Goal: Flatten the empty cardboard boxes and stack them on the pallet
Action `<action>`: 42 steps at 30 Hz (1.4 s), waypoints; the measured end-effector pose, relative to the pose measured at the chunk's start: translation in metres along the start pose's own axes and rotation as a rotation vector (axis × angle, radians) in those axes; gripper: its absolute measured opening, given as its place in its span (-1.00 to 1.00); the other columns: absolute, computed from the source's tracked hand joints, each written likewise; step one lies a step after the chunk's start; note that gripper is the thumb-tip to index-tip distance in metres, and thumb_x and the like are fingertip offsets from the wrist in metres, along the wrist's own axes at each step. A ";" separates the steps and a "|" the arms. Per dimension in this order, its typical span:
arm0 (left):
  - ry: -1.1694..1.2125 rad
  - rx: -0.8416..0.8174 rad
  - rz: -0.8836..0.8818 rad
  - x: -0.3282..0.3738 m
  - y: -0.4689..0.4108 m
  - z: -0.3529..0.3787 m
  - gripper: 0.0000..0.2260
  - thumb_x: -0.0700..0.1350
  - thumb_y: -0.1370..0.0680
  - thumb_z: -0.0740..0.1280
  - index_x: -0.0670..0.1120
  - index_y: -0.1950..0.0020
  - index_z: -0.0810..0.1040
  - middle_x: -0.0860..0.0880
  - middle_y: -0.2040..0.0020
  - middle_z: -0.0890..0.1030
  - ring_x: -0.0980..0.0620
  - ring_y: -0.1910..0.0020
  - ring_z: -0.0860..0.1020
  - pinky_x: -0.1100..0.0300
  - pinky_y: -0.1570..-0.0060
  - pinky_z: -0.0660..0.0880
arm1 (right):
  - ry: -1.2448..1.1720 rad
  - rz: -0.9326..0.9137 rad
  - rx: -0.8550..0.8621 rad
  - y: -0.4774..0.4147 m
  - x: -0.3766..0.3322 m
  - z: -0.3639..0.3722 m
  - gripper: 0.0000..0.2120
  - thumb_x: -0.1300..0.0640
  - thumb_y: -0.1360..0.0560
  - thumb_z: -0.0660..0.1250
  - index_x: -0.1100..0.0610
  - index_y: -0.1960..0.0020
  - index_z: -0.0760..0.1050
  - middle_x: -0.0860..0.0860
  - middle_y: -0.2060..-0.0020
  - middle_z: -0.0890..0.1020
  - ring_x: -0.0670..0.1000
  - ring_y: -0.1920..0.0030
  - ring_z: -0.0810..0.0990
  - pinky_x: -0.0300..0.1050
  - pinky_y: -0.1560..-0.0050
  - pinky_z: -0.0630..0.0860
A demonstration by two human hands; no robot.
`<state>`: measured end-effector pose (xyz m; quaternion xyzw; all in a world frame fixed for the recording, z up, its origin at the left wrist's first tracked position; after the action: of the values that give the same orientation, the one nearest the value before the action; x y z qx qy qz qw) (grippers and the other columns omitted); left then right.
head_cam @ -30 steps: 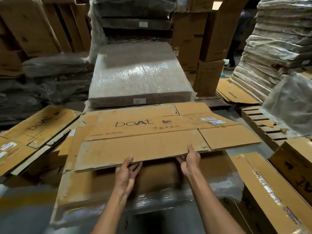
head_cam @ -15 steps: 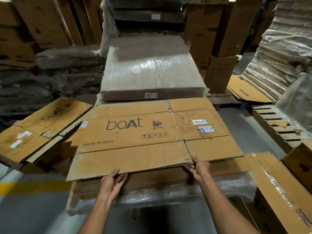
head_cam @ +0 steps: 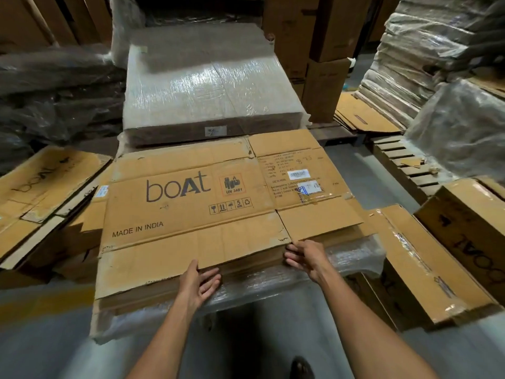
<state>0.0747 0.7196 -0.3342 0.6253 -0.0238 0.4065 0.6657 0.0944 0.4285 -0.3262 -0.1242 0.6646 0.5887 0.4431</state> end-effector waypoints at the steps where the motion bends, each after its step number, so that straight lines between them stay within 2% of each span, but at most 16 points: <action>1: -0.101 -0.033 0.002 -0.007 0.002 0.010 -0.61 0.10 -0.71 0.15 -0.21 -0.24 0.49 -0.20 -0.06 0.69 -0.11 0.09 0.64 0.09 0.24 0.61 | 0.023 -0.018 -0.005 0.004 0.001 -0.005 -0.86 0.28 -0.65 0.22 0.25 0.00 0.55 0.11 0.10 0.68 0.07 0.19 0.65 -0.08 0.22 0.65; 4: -0.340 -0.079 0.153 -0.024 0.012 0.048 -0.62 0.05 -0.71 0.20 -0.24 -0.08 0.63 -0.13 0.12 0.74 -0.03 0.23 0.62 0.20 0.35 0.53 | 0.055 -0.085 0.015 0.011 -0.002 -0.028 -0.89 0.29 -0.65 0.23 0.24 -0.07 0.54 0.17 0.07 0.69 0.06 0.24 0.63 -0.10 0.24 0.61; 6: -0.435 -0.149 0.248 -0.034 0.017 0.077 -0.68 -0.03 -0.70 0.22 -0.24 -0.06 0.64 -0.17 0.09 0.73 -0.05 0.21 0.62 0.20 0.30 0.51 | 0.044 -0.113 0.046 0.009 -0.008 -0.050 -0.86 0.30 -0.64 0.24 0.21 -0.15 0.53 0.21 -0.01 0.70 0.07 0.21 0.66 -0.08 0.22 0.63; 8: -0.518 -0.238 0.273 -0.047 0.020 0.109 -0.71 -0.06 -0.70 0.23 -0.24 -0.07 0.65 -0.20 0.07 0.73 -0.07 0.19 0.64 0.19 0.27 0.50 | 0.028 -0.160 0.078 0.010 -0.017 -0.080 -0.85 0.31 -0.64 0.23 0.20 -0.16 0.53 0.22 0.00 0.70 0.09 0.19 0.67 -0.07 0.20 0.65; 10: -0.589 -0.329 0.291 -0.064 0.023 0.146 -0.73 -0.10 -0.69 0.24 -0.26 -0.06 0.64 -0.22 0.11 0.70 -0.03 0.30 0.60 0.20 0.34 0.44 | 0.020 -0.214 0.116 0.013 -0.029 -0.115 -0.86 0.32 -0.64 0.24 0.20 -0.12 0.55 0.21 0.04 0.71 0.08 0.20 0.68 -0.06 0.19 0.65; 12: -0.666 -0.396 0.315 -0.088 0.031 0.188 -0.73 -0.11 -0.69 0.24 -0.29 -0.08 0.62 -0.22 0.15 0.65 -0.01 0.34 0.53 0.20 0.38 0.40 | 0.004 -0.253 0.158 0.011 -0.040 -0.159 -0.88 0.32 -0.62 0.29 0.21 -0.10 0.57 0.22 0.06 0.71 0.06 0.23 0.68 -0.10 0.27 0.62; 15: -0.775 -0.504 0.368 -0.137 0.055 0.261 -0.77 -0.13 -0.69 0.25 -0.26 -0.06 0.62 -0.18 0.14 0.66 -0.05 0.28 0.57 0.19 0.33 0.46 | -0.006 -0.274 0.244 0.001 -0.058 -0.242 -0.89 0.34 -0.58 0.34 0.21 -0.08 0.58 0.27 0.04 0.71 0.07 0.25 0.68 -0.13 0.36 0.58; 19: -0.903 -0.677 0.414 -0.231 0.084 0.379 -0.80 -0.10 -0.68 0.27 -0.19 -0.11 0.63 -0.16 0.05 0.70 -0.06 0.14 0.65 0.13 0.14 0.57 | -0.033 -0.302 0.392 -0.019 -0.087 -0.384 -0.87 0.34 -0.60 0.29 0.23 -0.09 0.58 0.20 0.10 0.72 0.06 0.28 0.68 -0.07 0.29 0.63; 22: -0.932 -0.694 0.404 -0.323 0.101 0.484 -0.81 -0.07 -0.67 0.29 -0.14 -0.11 0.65 -0.10 0.09 0.73 0.00 0.21 0.63 0.20 0.25 0.50 | -0.029 -0.351 0.477 -0.046 -0.110 -0.509 -0.89 0.32 -0.61 0.30 0.21 -0.05 0.59 0.19 0.11 0.71 0.08 0.24 0.67 -0.03 0.23 0.65; 26: -0.961 -0.702 0.419 -0.457 0.121 0.615 -0.83 -0.01 -0.66 0.31 -0.07 -0.09 0.63 -0.04 0.08 0.73 -0.02 0.14 0.67 0.17 0.22 0.55 | -0.034 -0.375 0.568 -0.098 -0.134 -0.661 -0.88 0.33 -0.56 0.34 0.16 0.03 0.61 0.16 0.14 0.72 0.05 0.25 0.67 -0.08 0.22 0.63; 31: -0.962 -0.658 0.403 -0.605 0.136 0.735 -0.90 0.01 -0.64 0.34 0.07 -0.14 0.56 0.03 -0.12 0.64 -0.01 -0.10 0.61 -0.07 -0.20 0.57 | 0.079 -0.414 0.725 -0.139 -0.147 -0.820 -0.83 0.30 -0.59 0.27 0.12 0.07 0.60 0.04 0.20 0.70 -0.02 0.28 0.65 -0.18 0.27 0.60; 33: -0.956 -0.622 0.362 -0.649 0.138 0.769 -0.75 0.02 -0.63 0.36 0.04 -0.30 0.50 0.05 -0.22 0.58 0.01 -0.19 0.56 -0.08 -0.28 0.53 | 0.108 -0.438 0.813 -0.150 -0.152 -0.874 -0.80 0.29 -0.57 0.26 0.09 0.10 0.62 0.01 0.19 0.71 -0.03 0.24 0.66 -0.23 0.25 0.56; 35: -0.933 -0.560 0.281 -0.684 0.138 0.796 -0.52 0.05 -0.61 0.37 -0.01 -0.49 0.35 -0.01 -0.38 0.49 -0.02 -0.31 0.49 -0.09 -0.35 0.47 | 0.134 -0.434 0.877 -0.163 -0.155 -0.924 -0.81 0.28 -0.54 0.28 0.07 0.09 0.62 -0.02 0.16 0.71 -0.03 0.13 0.66 -0.31 0.20 0.52; 37: -0.891 -0.494 0.195 -0.713 0.133 0.818 -0.32 0.10 -0.59 0.40 0.00 -0.61 0.16 -0.05 -0.54 0.33 -0.11 -0.45 0.38 -0.15 -0.44 0.37 | 0.163 -0.401 0.878 -0.182 -0.157 -0.967 -0.87 0.21 -0.54 0.33 0.09 -0.03 0.62 -0.02 0.04 0.69 -0.01 0.00 0.63 -0.27 0.08 0.50; 40: -0.767 -0.364 0.082 -0.749 0.117 0.840 -0.16 0.09 -0.55 0.45 0.06 -0.65 -0.01 -0.04 -0.63 0.16 -0.17 -0.55 0.24 -0.21 -0.50 0.25 | 0.263 -0.333 0.800 -0.216 -0.157 -1.015 -0.66 0.03 -0.58 0.36 0.05 -0.34 0.51 0.02 -0.28 0.59 0.05 -0.32 0.49 -0.17 -0.19 0.38; 42: -0.680 -0.307 0.040 -0.770 0.103 0.848 -0.03 0.12 -0.48 0.51 0.11 -0.65 -0.10 0.00 -0.65 0.11 -0.17 -0.58 0.20 -0.26 -0.50 0.22 | 0.282 -0.282 0.739 -0.239 -0.154 -1.036 -0.55 -0.07 -0.60 0.33 0.03 -0.45 0.42 0.04 -0.39 0.51 0.09 -0.43 0.40 -0.07 -0.30 0.34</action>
<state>-0.0945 -0.4083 -0.4822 0.6168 -0.3163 0.1802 0.6979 -0.1110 -0.6172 -0.4622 -0.1261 0.8618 0.2216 0.4386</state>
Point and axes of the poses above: each hand's wrist, its own y-axis away from the middle knuckle, its own z-axis out of the palm, x = y × z, the point moved 1 cm from there along -y, towards the middle knuckle
